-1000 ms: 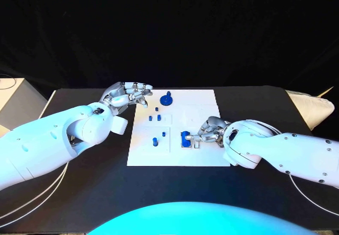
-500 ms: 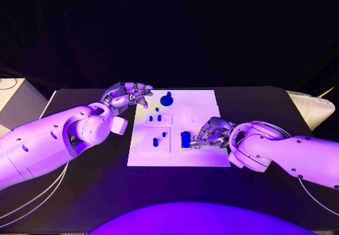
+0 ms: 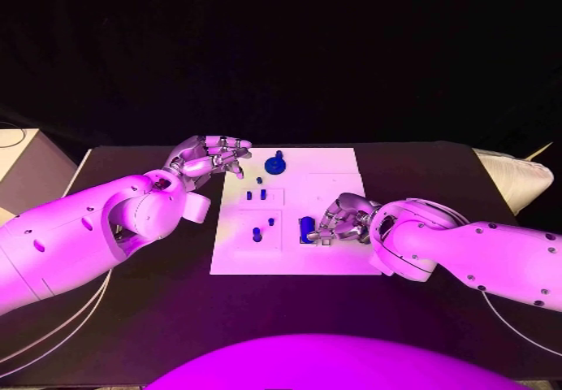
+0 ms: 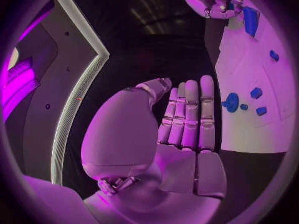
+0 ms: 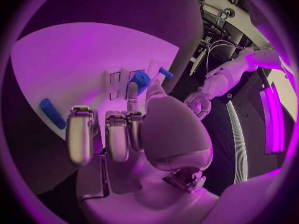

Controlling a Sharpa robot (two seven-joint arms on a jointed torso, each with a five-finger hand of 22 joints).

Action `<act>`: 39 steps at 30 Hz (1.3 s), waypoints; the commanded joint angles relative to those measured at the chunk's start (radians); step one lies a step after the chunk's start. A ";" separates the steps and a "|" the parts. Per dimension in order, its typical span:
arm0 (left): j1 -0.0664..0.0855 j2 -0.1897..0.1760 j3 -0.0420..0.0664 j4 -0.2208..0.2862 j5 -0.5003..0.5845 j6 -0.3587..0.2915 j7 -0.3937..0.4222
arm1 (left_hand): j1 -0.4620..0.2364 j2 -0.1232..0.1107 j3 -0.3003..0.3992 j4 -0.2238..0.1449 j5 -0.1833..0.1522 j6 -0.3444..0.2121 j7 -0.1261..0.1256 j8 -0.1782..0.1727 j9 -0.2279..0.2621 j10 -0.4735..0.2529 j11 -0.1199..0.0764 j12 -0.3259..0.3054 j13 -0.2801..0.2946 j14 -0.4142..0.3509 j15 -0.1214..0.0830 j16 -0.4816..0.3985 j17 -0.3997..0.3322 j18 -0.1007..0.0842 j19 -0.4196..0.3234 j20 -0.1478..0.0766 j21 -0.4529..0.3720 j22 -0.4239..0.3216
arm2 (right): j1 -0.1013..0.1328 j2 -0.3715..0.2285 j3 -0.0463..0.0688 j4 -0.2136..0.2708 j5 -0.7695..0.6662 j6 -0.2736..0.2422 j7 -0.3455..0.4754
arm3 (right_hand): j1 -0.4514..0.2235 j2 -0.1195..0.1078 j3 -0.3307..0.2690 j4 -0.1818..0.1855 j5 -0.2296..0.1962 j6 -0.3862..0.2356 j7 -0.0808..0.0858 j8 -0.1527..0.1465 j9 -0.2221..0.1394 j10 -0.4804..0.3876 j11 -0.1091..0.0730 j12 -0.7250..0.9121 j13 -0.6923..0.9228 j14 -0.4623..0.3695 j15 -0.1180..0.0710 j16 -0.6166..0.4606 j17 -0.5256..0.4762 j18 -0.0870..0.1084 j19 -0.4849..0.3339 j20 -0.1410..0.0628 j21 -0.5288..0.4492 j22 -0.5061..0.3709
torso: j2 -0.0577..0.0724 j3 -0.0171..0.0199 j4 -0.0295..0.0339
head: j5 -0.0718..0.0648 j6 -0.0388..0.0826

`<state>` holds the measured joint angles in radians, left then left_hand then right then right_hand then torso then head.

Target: Assemble the parts on the task board

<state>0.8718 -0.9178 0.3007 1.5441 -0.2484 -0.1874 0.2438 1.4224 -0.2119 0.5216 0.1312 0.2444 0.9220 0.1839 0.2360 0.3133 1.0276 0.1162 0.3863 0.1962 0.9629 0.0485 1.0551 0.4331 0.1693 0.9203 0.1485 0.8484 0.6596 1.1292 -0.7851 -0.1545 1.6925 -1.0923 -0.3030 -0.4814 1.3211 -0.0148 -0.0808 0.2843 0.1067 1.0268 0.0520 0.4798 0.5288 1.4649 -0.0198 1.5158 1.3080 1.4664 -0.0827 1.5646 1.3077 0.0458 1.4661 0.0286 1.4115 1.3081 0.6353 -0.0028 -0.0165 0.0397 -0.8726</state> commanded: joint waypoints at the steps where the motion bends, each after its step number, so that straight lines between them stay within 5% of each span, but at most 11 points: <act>1: 0.000 0.000 0.001 0.003 -0.002 0.013 0.003 | -0.002 0.008 0.000 0.006 0.001 -0.006 0.003 0.003 -0.002 -0.008 0.002 0.007 0.001 0.001 0.003 -0.007 0.001 0.014 0.008 -0.002 -0.005 -0.002 | -0.010 0.012 0.000 -0.009 -0.048 0.000 -0.048 | 0.033 0.009 0.019 -0.001 -0.008 0.002 -0.010 0.006 -0.002 0.078 -0.009 0.003 0.230 0.103 -0.008 0.004 0.258 -0.009 0.063 -0.012 0.002 0.154 | 0.001 -0.0001 0.0012 | 0.003 0.000; 20: 0.000 -0.001 0.001 0.003 -0.002 0.014 0.002 | -0.002 0.008 0.000 0.006 0.001 -0.006 0.003 0.003 -0.002 -0.008 0.002 0.007 0.001 0.001 0.003 -0.007 0.001 0.014 0.008 -0.002 -0.005 -0.002 | -0.022 0.031 -0.001 -0.033 -0.077 -0.080 -0.040 | 0.044 0.036 0.062 0.008 -0.018 0.006 -0.015 0.018 -0.004 0.083 -0.014 0.010 0.235 0.103 -0.014 0.004 0.259 -0.011 0.065 -0.017 0.008 0.161 | 0.000 0.0017 -0.0016 | 0.006 0.000; 28: 0.000 -0.001 0.001 0.002 -0.002 0.015 0.002 | -0.002 0.008 0.000 0.006 0.001 -0.006 0.003 0.003 -0.002 -0.008 0.002 0.007 0.001 0.001 0.003 -0.007 0.001 0.014 0.008 -0.002 -0.005 -0.002 | -0.022 0.022 -0.001 -0.027 -0.025 -0.022 -0.004 | 0.029 -0.025 0.047 0.004 -0.038 0.003 -0.013 0.025 -0.004 0.081 -0.012 0.006 0.233 0.103 -0.012 0.004 0.258 -0.010 0.065 -0.016 0.005 0.161 | 0.000 0.0005 0.0007 | 0.007 0.000; 39: -0.001 -0.003 0.001 0.001 -0.002 0.016 0.002 | -0.001 0.010 0.001 0.009 0.001 -0.008 0.003 0.003 -0.003 -0.009 0.002 0.008 0.001 0.001 0.003 -0.007 0.002 0.015 0.009 -0.002 -0.008 -0.003 | -0.023 -0.036 0.000 0.024 0.008 -0.074 0.046 | 0.013 -0.064 0.057 0.008 -0.028 0.004 -0.011 0.030 -0.006 0.082 -0.011 0.007 0.234 0.104 -0.010 0.004 0.259 -0.010 0.065 -0.015 0.004 0.161 | -0.001 0.0008 -0.0025 | 0.007 0.000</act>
<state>0.8708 -0.9208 0.3007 1.5436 -0.2487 -0.1871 0.2410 1.4224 -0.2120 0.5245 0.1339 0.2444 0.9184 0.1874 0.2359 0.3114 1.0239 0.1198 0.3899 0.1958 0.9629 0.0485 1.0551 0.4340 0.1693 0.9239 0.1448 0.8444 0.6572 1.1072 -0.8150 -0.1551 1.7096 -1.1040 -0.3580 -0.4762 1.3362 -0.0705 -0.0257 0.2896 0.0759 1.0311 0.0406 0.5030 0.5239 1.4667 -0.0287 1.5206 1.3081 1.4666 -0.0898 1.5645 1.3076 0.0458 1.4624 0.0181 1.4151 1.3075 0.6354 -0.0016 -0.0179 0.0472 -0.8728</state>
